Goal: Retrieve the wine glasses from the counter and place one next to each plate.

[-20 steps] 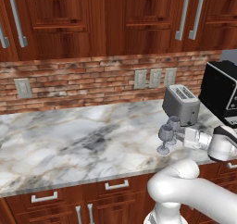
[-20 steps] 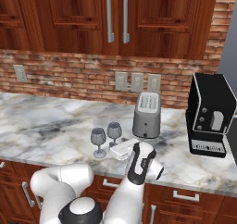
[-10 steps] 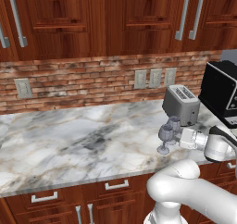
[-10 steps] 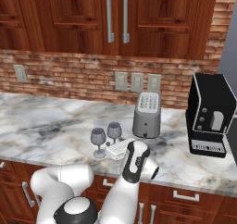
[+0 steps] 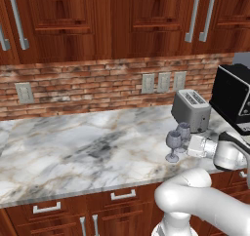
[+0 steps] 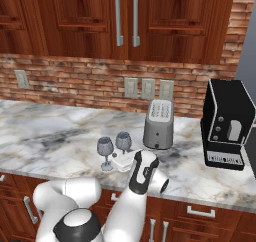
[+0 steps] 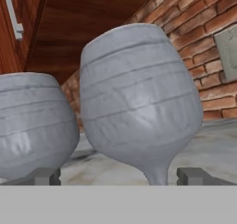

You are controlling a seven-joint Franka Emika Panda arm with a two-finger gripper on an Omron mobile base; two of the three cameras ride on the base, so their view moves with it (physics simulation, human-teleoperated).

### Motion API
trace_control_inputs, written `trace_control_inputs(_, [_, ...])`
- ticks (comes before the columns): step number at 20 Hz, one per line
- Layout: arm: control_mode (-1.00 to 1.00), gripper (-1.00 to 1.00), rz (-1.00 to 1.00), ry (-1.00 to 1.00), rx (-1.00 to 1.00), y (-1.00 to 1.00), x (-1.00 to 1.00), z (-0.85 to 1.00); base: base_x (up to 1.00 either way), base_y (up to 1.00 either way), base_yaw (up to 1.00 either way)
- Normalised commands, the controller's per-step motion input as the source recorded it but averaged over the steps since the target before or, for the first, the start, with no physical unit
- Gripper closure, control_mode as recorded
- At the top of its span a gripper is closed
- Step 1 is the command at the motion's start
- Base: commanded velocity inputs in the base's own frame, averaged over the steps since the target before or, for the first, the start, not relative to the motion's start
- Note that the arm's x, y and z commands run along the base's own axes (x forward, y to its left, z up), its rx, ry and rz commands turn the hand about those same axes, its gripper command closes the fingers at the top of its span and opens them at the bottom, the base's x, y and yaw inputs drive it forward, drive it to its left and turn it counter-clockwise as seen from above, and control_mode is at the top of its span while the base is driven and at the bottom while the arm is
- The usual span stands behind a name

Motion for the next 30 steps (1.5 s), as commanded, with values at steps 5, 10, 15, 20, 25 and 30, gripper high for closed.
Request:
trace_control_inputs(5, [-1.0,-1.0,0.0,0.02,0.01,-0.14,-0.01,0.0,0.0,0.0,0.0])
trace_control_inputs(10, [-1.0,-1.0,-0.03,0.02,0.0,-0.05,0.0,0.0,0.0,0.0,0.0])
trace_control_inputs(15, [-1.0,-1.0,-0.01,-0.07,0.0,-0.05,0.0,-0.01,0.0,0.0,0.0])
trace_control_inputs(20, [-1.0,-1.0,0.0,-0.09,0.0,-0.06,0.0,0.0,0.0,0.0,0.0])
trace_control_inputs(25, [-1.0,-1.0,0.0,0.01,0.0,-0.08,0.06,-0.01,0.0,0.0,0.0])
trace_control_inputs(30, [-1.0,-1.0,-0.01,0.18,0.0,-0.04,0.23,-0.02,0.0,0.0,0.0])
